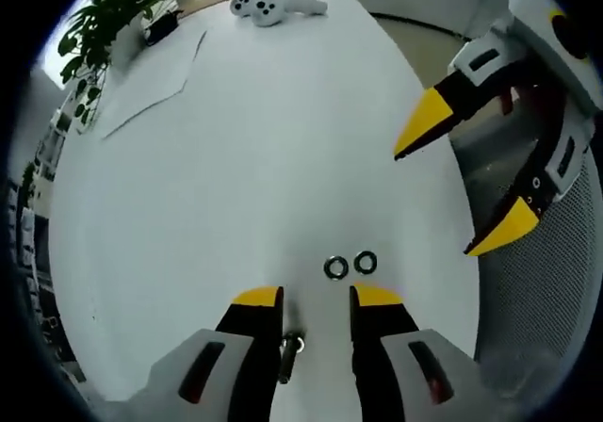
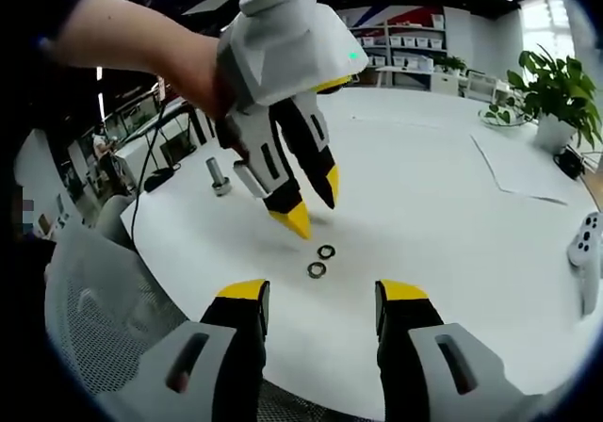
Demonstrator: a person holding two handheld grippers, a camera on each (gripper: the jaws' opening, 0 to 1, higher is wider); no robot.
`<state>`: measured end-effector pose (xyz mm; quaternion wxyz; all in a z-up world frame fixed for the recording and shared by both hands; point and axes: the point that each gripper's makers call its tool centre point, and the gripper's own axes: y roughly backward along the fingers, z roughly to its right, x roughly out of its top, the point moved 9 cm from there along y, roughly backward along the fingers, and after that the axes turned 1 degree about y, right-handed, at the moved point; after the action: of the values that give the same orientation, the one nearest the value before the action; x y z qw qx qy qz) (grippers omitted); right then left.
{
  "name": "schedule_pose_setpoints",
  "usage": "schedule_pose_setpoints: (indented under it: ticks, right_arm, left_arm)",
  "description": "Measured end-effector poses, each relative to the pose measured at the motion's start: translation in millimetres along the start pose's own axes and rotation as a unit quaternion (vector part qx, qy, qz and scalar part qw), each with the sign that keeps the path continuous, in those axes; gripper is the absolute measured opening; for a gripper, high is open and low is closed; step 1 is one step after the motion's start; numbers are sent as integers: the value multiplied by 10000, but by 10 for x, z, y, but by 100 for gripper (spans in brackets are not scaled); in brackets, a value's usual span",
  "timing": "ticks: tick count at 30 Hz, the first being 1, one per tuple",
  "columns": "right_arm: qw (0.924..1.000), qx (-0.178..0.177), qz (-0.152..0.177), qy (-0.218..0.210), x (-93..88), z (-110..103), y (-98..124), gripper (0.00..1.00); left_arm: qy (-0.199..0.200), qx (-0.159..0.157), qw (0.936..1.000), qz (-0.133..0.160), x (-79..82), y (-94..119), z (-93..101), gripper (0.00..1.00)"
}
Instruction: Place the washer onto the threaded stud by aligning its center hole with the stud, sliding it down to the base, and recovering from edge contact or off-axis alignment until the washer reaches the visible bottom stop.
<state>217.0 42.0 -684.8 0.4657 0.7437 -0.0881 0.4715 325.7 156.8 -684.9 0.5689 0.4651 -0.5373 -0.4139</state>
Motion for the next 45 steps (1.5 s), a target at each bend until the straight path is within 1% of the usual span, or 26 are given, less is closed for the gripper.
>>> schedule_pose_setpoints:
  ticks: [3, 6, 10, 13, 14, 15, 19, 22, 24, 27, 29, 33, 35, 42, 45]
  right_arm:
    - [10000, 5, -18, -3, -2, -3, 3, 47]
    - [10000, 6, -21, -5, -3, -2, 3, 47]
    - [10000, 6, -21, -2, -2, -2, 4, 47]
    - [10000, -1, -15, 5, 0, -2, 6, 47]
    - [10000, -3, -16, 0, -1, 0, 5, 47]
    - [10000, -3, -19, -1, -3, 0, 4, 47]
    - [10000, -4, -12, 2, 0, -3, 7, 47]
    - [10000, -8, -13, 1, 0, 0, 7, 47]
    - [10000, -11, -13, 2, 1, 0, 9, 47]
    - [10000, -20, -10, -2, 2, 2, 9, 47]
    - [10000, -20, -8, 1, 1, 3, 8, 47]
    - [10000, -22, -4, 0, 3, 4, 11, 46]
    - [10000, -23, -7, 8, 3, 4, 12, 46]
    - [10000, -32, -14, 3, -1, 8, 12, 46]
    - [10000, -23, -21, 3, 0, 4, 12, 46]
  left_arm:
    - [-104, -45, 9999, -41, 23, -31, 11, 26]
    - [-99, -127, 9999, 22, 38, -49, 18, 27]
    - [-214, -172, 9996, -33, 50, -87, 31, 27]
    - [-546, -207, 9983, -85, 61, -122, 53, 25]
    - [-696, -208, 9972, -150, 59, -129, 68, 24]
    - [-734, -241, 9969, -164, 58, -140, 81, 24]
    - [-672, -298, 9972, -155, 64, -186, 77, 24]
    - [-892, -271, 9955, -191, 67, -203, 85, 23]
    - [-1094, -187, 9937, -187, 71, -205, 77, 23]
    - [-1132, -251, 9930, -224, 63, -212, 80, 21]
    - [-1235, -250, 9918, -222, 65, -215, 94, 20]
    - [-1304, -250, 9909, -220, 72, -246, 117, 19]
    - [-1255, -281, 9914, -251, 66, -258, 119, 18]
    - [-1253, -295, 9915, -178, 66, -256, 81, 15]
    - [-1386, -306, 9897, -196, 70, -260, 66, 13]
